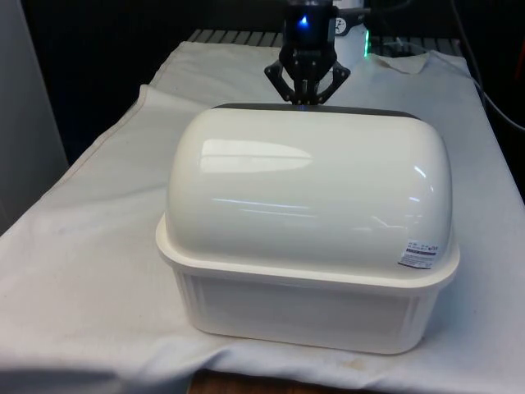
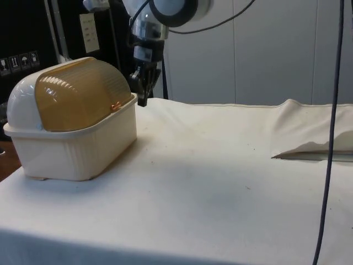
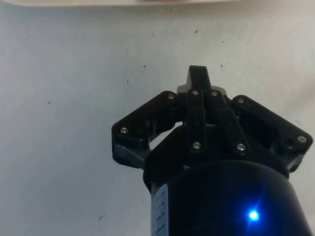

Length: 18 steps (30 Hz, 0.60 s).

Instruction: Open the lid, then close it.

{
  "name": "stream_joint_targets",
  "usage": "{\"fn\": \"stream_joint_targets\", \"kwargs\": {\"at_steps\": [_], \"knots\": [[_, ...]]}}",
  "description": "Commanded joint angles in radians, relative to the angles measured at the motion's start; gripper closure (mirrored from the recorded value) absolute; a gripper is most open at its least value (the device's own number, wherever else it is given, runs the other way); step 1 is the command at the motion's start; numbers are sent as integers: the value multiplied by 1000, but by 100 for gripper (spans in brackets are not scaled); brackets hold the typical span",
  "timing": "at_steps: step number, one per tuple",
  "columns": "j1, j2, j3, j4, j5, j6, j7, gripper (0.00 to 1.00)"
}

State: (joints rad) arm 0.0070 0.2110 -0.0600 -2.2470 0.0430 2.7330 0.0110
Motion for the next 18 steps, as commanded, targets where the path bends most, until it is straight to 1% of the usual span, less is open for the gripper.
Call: {"fn": "stream_joint_targets", "kwargs": {"at_steps": [1,6,7,8,13,16,18], "knots": [[5,15,0,11,-3,9,12,100],[4,48,3,49,1,7,13,100],[2,44,4,45,0,0,7,100],[4,53,4,54,2,6,13,100],[3,75,6,85,5,1,13,100],[3,74,4,84,0,0,10,100],[2,83,6,97,6,-2,13,100]]}}
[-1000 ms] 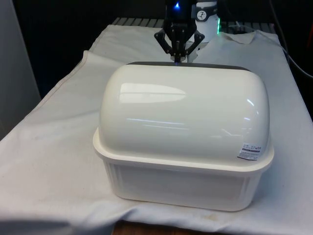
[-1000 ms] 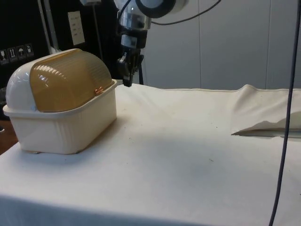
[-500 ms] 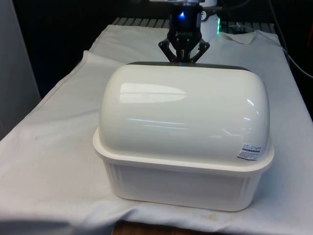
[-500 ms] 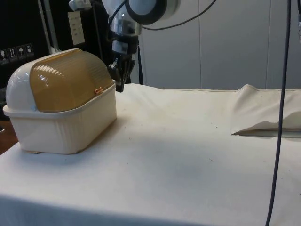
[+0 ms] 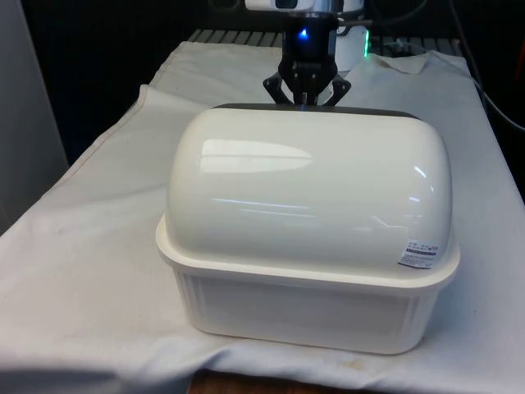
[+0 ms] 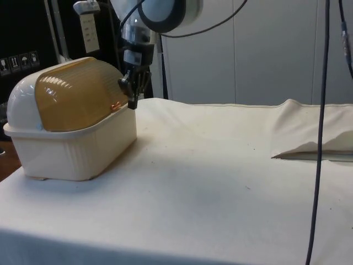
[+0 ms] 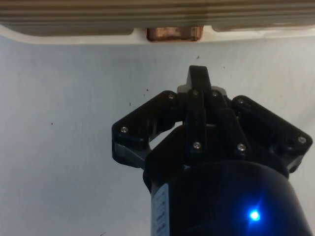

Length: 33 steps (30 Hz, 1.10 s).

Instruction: Open the lid, then close it.

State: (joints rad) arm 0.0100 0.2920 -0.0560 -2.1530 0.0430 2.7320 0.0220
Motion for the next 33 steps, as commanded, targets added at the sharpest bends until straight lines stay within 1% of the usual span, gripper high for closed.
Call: {"fn": "stream_joint_targets", "kwargs": {"at_steps": [1,5,6,7,10,13,14,15,20,21,22,23,24,29,30,31,33], "knots": [[-1,4,2,6,6,-1,2,100],[-3,13,4,20,9,-2,0,100],[-1,9,0,15,1,0,0,100],[-3,15,4,22,10,-1,-1,100],[-5,20,5,31,12,-1,-4,100],[-5,26,6,40,12,-2,-4,100],[-1,22,-1,33,1,0,0,100],[-5,28,6,43,12,-2,-4,100],[-7,38,7,58,14,-1,-6,100],[-7,40,7,61,15,-1,-6,100],[-2,37,-1,56,1,0,0,100],[-7,42,8,63,15,-1,-7,100],[-8,43,8,65,16,-1,-7,100],[-5,46,6,69,12,0,-3,100],[-2,44,-1,66,3,0,0,100],[-4,47,5,68,11,1,-2,100],[-1,49,5,67,9,3,1,100]]}}
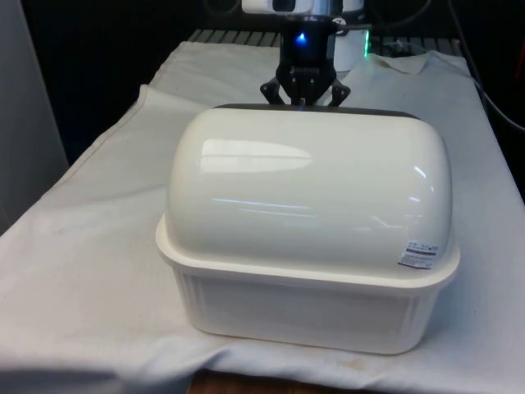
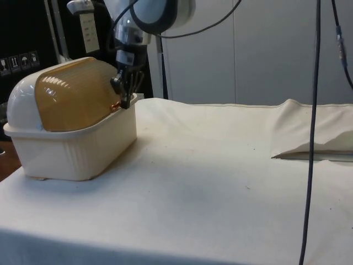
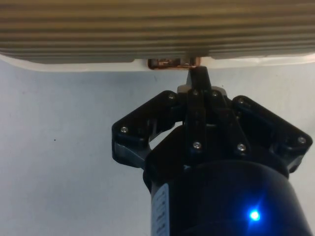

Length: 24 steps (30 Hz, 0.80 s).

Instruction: Open the lid, then close it.

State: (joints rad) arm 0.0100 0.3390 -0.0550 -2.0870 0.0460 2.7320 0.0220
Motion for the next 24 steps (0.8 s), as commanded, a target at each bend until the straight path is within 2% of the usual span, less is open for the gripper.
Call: {"fn": "stream_joint_targets", "kwargs": {"at_steps": [1,12,14,15,22,23,24], "knots": [[0,3,5,1,6,4,2,100],[0,13,12,6,11,9,3,100],[1,4,5,1,0,0,2,100],[-1,14,13,9,14,11,2,100],[-1,22,10,31,22,39,11,100],[1,11,5,20,13,20,9,100],[0,23,9,33,21,43,13,100]]}}
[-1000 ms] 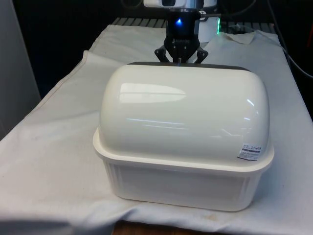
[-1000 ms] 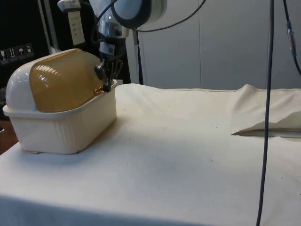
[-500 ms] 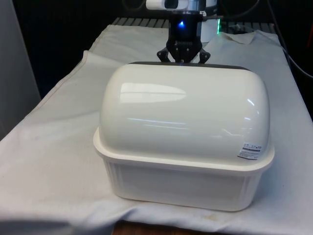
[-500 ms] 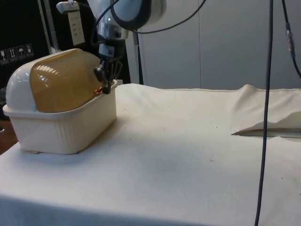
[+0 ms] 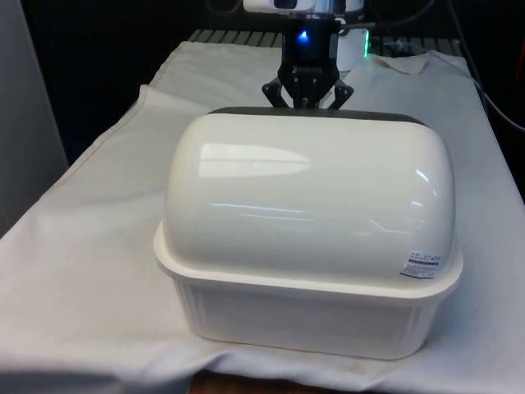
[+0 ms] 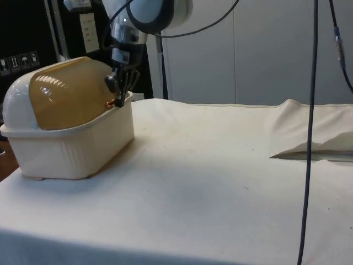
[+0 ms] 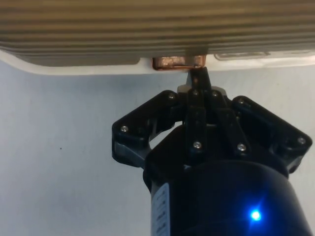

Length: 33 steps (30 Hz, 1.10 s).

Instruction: Open the lid, then close it.

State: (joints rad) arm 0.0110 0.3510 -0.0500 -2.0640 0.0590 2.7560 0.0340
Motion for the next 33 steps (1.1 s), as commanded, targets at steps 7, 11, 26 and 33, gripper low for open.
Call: {"fn": "stream_joint_targets", "kwargs": {"at_steps": [7,11,26,33], "knots": [[0,13,-1,11,2,59,17,100],[1,7,-2,7,1,74,23,100],[-1,-31,-6,-2,-1,109,36,100],[0,-51,-8,0,-2,118,41,100]]}}
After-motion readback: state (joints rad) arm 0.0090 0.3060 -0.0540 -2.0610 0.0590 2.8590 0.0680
